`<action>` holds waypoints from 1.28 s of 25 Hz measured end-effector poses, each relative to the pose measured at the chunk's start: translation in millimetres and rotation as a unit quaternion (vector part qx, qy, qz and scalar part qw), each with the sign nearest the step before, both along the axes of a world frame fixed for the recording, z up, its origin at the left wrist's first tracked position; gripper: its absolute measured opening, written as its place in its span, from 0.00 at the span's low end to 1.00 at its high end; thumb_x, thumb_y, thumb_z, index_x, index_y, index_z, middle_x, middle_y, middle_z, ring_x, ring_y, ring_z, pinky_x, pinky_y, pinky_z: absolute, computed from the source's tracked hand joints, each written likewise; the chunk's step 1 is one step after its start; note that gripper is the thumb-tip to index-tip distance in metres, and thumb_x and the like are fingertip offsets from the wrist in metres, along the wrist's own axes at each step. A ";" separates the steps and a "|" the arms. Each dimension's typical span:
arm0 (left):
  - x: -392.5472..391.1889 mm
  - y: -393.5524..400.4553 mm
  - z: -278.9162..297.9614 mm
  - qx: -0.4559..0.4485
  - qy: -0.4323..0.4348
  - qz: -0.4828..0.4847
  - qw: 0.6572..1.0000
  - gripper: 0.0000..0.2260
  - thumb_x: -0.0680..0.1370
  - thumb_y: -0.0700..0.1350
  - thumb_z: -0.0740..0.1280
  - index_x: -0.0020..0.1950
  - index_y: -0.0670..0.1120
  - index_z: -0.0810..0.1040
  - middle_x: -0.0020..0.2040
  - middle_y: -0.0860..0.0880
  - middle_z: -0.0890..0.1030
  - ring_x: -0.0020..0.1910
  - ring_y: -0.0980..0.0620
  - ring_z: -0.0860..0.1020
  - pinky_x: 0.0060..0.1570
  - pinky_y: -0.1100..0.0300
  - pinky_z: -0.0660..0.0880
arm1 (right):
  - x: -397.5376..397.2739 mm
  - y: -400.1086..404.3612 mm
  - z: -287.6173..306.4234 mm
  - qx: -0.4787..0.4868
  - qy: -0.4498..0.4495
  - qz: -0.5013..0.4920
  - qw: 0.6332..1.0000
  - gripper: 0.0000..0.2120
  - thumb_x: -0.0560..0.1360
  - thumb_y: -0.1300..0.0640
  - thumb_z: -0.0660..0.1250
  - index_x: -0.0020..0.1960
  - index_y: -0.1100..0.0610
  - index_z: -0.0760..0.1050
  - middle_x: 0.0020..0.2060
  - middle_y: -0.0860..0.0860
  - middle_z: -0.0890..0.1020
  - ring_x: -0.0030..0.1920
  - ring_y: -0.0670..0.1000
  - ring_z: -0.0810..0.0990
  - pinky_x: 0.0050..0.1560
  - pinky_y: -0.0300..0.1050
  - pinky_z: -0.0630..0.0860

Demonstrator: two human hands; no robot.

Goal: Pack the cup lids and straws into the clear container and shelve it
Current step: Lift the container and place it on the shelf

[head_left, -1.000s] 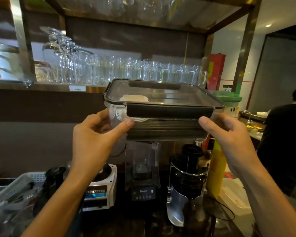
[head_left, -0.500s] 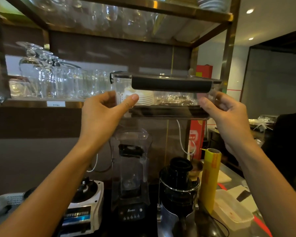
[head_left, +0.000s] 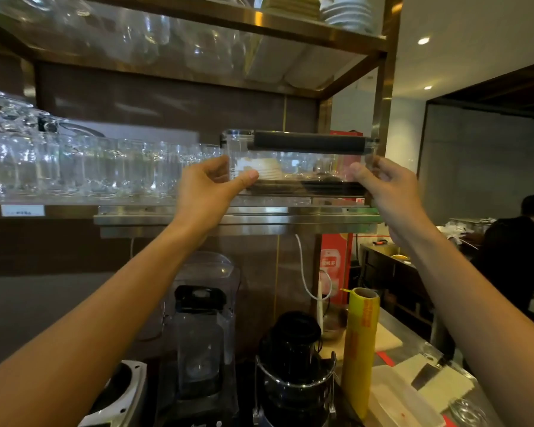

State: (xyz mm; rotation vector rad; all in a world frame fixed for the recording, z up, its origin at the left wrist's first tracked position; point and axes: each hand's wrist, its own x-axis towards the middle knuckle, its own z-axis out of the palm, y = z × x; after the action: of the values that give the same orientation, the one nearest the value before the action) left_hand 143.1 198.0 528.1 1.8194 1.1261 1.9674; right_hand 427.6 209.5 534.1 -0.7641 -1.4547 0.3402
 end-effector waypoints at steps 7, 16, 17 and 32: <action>17.0 41.3 -11.0 -0.046 0.021 0.017 0.999 0.37 0.74 0.54 0.77 0.76 0.38 0.71 0.73 0.43 0.77 0.66 0.53 0.77 0.61 0.63 0.72 | 21.0 48.1 -3.4 -0.059 -0.028 0.010 0.998 0.12 0.81 0.51 0.69 0.62 0.51 0.81 0.54 0.44 0.86 0.49 0.33 0.83 0.49 0.37 0.75; 27.1 63.2 -10.6 -0.057 0.086 0.042 0.994 0.27 0.77 0.51 0.75 0.71 0.38 0.77 0.60 0.53 0.82 0.65 0.48 0.79 0.59 0.63 0.74 | 36.9 84.9 -9.5 -0.114 -0.021 0.046 0.992 0.12 0.82 0.51 0.67 0.65 0.49 0.80 0.54 0.39 0.83 0.51 0.37 0.80 0.47 0.35 0.70; 27.0 66.3 -9.9 -0.059 0.094 0.047 0.993 0.29 0.77 0.53 0.75 0.73 0.38 0.75 0.65 0.50 0.82 0.67 0.47 0.78 0.61 0.62 0.74 | 38.5 87.5 -7.7 -0.124 -0.026 0.048 0.991 0.11 0.83 0.52 0.67 0.64 0.49 0.80 0.54 0.39 0.82 0.52 0.37 0.78 0.47 0.36 0.69; 27.9 92.8 -12.5 -0.062 0.150 0.106 0.981 0.31 0.76 0.55 0.74 0.75 0.41 0.73 0.69 0.43 0.80 0.64 0.47 0.80 0.58 0.61 0.72 | 31.5 121.6 -14.4 -0.102 -0.023 -0.115 0.988 0.14 0.81 0.55 0.69 0.64 0.59 0.80 0.47 0.45 0.82 0.48 0.46 0.82 0.40 0.39 0.81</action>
State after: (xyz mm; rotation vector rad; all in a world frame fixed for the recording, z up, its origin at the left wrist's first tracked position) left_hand 171.0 290.8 515.6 2.0509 1.5536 1.7158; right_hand 459.1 331.1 519.7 -1.1013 -1.3716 0.2971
